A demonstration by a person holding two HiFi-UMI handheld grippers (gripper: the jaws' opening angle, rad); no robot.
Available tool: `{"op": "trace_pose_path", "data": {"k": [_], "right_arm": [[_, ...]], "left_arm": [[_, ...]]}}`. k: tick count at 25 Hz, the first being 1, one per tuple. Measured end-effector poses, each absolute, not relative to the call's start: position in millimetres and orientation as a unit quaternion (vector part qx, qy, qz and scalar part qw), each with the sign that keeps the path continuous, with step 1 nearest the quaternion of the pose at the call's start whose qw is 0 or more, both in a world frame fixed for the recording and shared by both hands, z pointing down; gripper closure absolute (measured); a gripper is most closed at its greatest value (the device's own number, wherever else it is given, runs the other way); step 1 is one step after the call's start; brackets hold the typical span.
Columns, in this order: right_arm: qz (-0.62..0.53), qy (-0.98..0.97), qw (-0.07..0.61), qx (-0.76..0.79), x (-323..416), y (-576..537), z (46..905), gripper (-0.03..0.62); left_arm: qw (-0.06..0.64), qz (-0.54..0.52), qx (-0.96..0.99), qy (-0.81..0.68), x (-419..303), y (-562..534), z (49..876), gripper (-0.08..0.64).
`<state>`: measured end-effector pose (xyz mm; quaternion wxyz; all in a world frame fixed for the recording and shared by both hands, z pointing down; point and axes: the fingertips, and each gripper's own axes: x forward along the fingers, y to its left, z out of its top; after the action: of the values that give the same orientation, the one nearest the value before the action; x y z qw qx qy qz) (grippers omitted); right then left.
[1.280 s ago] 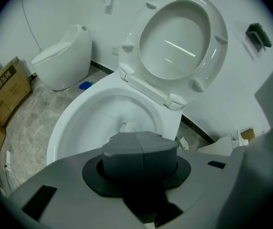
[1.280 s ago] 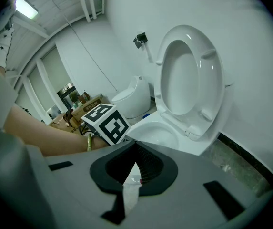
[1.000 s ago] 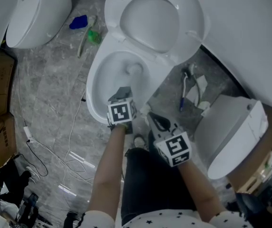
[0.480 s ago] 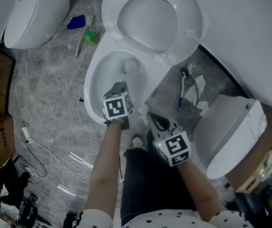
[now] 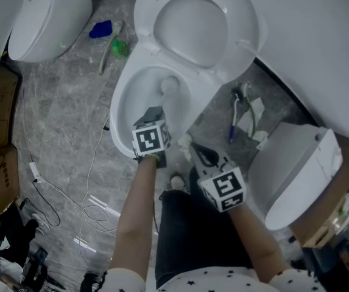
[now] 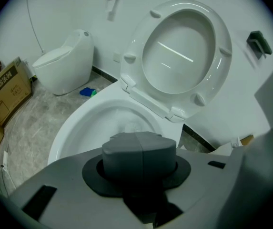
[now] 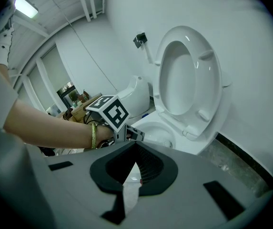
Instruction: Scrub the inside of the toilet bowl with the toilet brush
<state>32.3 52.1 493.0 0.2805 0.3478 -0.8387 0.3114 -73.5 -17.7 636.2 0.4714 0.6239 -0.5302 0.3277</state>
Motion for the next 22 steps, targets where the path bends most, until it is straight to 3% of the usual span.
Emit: {"op": "trace_pose_path", "data": {"k": [22], "right_arm": [[0.277,-0.857,0.275,0.335,25,68,446,0.586]], "left_arm": [[0.501,0.303,0.596,-0.549,-88,68,576,0.407]]}}
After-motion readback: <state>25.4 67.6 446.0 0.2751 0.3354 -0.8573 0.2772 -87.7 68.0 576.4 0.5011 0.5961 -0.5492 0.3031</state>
